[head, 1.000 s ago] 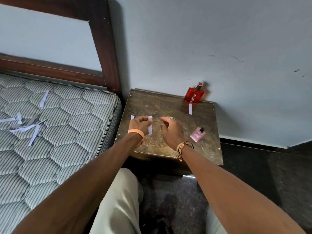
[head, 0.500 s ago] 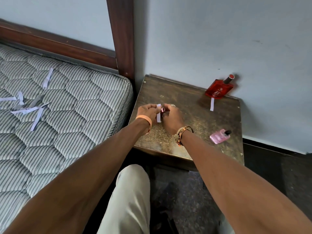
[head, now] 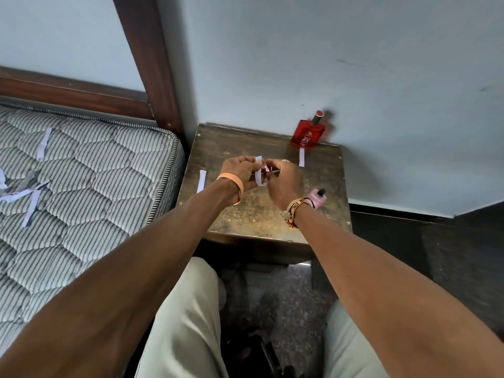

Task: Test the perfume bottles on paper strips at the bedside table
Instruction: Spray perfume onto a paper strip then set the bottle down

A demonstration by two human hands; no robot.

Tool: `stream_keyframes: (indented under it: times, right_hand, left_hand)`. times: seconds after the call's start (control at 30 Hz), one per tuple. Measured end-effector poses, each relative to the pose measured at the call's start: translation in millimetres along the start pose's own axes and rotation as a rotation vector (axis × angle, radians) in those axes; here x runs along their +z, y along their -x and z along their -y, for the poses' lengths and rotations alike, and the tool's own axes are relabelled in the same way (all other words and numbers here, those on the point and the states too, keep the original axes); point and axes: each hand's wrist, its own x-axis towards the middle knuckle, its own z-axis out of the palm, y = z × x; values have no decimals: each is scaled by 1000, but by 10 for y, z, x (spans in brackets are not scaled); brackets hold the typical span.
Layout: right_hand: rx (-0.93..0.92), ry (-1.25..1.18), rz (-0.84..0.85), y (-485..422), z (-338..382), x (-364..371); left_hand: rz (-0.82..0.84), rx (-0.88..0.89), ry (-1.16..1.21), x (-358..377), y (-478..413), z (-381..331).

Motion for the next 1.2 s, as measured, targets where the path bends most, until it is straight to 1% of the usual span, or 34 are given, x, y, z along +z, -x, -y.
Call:
stream_keyframes:
  times: [0.23, 0.33, 0.4, 0.6, 0.7, 1.0, 1.1, 1.2]
  right_hand:
    - [40, 28, -151, 146, -429, -781]
    - [40, 40, -218, 198, -609, -948]
    - [60, 44, -223, 223, -718, -983]
    - [60, 2, -234, 250, -843, -925]
    - [63, -18, -240, 231, -850, -892]
    - [20, 55, -219, 300, -853, -872]
    - [-20, 112, -177, 350, -844, -857]
    - [-22, 166, -144, 333, -855, -823]
  left_hand:
    - [152, 24, -51, 829, 306, 75]
    - [182, 28, -79, 1073, 403, 163]
    - [205, 27, -76, 1171, 463, 208]
    - [207, -9, -8, 1180, 511, 258]
    - [194, -3, -28, 1133, 454, 283]
    - [210, 1, -41, 1066, 475, 311]
    - [209, -2, -57, 1049, 470, 349]
    - [194, 0, -75, 1036, 426, 388]
